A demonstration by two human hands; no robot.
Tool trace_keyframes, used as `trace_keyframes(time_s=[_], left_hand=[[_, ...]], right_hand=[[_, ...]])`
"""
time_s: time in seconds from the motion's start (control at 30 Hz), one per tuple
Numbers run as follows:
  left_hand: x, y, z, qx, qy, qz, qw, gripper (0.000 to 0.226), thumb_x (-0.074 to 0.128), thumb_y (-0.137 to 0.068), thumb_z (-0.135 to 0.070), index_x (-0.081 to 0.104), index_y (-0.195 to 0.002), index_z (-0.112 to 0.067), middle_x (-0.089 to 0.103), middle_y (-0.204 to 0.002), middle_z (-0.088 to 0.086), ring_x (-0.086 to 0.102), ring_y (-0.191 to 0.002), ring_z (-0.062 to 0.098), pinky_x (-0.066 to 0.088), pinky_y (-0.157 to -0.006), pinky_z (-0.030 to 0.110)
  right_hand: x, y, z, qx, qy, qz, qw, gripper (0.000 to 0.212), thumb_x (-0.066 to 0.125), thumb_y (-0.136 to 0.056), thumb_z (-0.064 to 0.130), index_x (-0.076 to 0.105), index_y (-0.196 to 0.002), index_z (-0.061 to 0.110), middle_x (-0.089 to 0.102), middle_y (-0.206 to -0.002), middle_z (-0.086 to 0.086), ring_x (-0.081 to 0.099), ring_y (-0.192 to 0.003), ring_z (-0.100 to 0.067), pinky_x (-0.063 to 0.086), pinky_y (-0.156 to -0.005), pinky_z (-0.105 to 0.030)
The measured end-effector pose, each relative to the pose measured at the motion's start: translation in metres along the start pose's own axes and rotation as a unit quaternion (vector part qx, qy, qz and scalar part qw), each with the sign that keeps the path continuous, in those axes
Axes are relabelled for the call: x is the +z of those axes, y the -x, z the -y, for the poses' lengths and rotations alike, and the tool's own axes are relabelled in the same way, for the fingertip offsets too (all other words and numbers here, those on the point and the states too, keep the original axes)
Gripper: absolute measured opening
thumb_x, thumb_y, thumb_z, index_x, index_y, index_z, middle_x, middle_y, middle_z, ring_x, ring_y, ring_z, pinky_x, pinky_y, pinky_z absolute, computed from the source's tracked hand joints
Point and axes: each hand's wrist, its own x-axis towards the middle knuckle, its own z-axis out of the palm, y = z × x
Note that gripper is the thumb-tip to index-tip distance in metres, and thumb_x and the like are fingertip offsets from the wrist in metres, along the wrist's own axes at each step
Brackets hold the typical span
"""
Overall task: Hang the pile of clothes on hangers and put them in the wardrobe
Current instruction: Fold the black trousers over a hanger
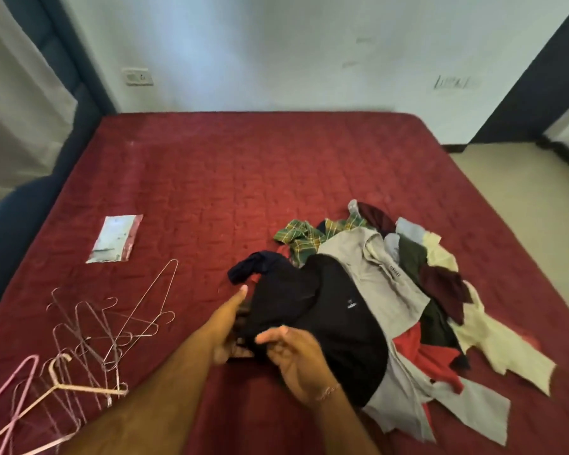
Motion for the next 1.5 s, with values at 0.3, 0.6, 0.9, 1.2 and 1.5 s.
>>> trace_keyframes(time_s=[0.3,0.6,0.9,1.2,1.5], left_hand=[[-0.025,0.048,-0.034,0.278,-0.178,-0.065,0.942,0.023,0.057,-0.093,0.012,0.067,-0.099,-0.007,0.070,-0.089,0.010,0.060,-0.090,0.023,0.047,-0.062,0.025],[-0.121,0.164,0.008,0.319,-0.238,0.229,0.888,0.055,0.051,-0.079,0.028,0.074,-0.105,-0.015,0.077,-0.096,-0.014,0.069,-0.093,-0.003,0.052,-0.082,0.015],[-0.229,0.156,0.049,0.224,-0.186,0.089,0.953,0.054,0.081,-0.073,-0.017,0.062,-0.113,0.014,0.056,-0.093,0.018,0.055,-0.065,0.013,0.046,-0.053,0.019],[-0.227,0.169,0.036,0.546,-0.398,0.013,0.737,0.054,0.068,-0.081,-0.055,0.067,-0.131,-0.034,0.057,-0.136,-0.028,0.048,-0.132,-0.001,0.039,-0.117,0.036],[-0.173,0.186,0.047,0.556,-0.340,-0.010,0.758,0.007,0.067,-0.087,-0.048,0.061,-0.085,-0.045,0.065,-0.073,-0.017,0.058,-0.067,0.000,0.046,-0.063,0.033]], right_hand=[[0.077,0.034,0.008,0.012,-0.010,-0.162,0.987,0.038,0.064,-0.092,0.046,0.067,-0.084,0.009,0.070,-0.081,-0.014,0.067,-0.066,-0.023,0.056,-0.068,-0.035],[0.151,0.042,-0.009,0.007,-0.154,-0.135,0.979,0.055,0.054,-0.100,0.050,0.070,-0.131,0.006,0.069,-0.130,-0.021,0.069,-0.115,-0.035,0.054,-0.101,-0.049],[0.224,0.054,-0.016,-0.160,0.042,-0.108,0.980,0.034,0.046,-0.098,-0.006,0.073,-0.116,0.004,0.074,-0.115,-0.018,0.072,-0.110,-0.027,0.058,-0.087,-0.033],[0.237,0.087,-0.015,-0.112,0.099,0.001,0.989,0.032,0.049,-0.096,-0.006,0.077,-0.107,0.004,0.071,-0.113,-0.027,0.069,-0.106,-0.033,0.049,-0.105,-0.050],[0.202,0.089,0.006,-0.225,0.360,-0.009,0.905,0.038,0.081,-0.082,0.015,0.072,-0.119,0.016,0.072,-0.120,-0.007,0.066,-0.118,-0.021,0.050,-0.108,-0.037]])
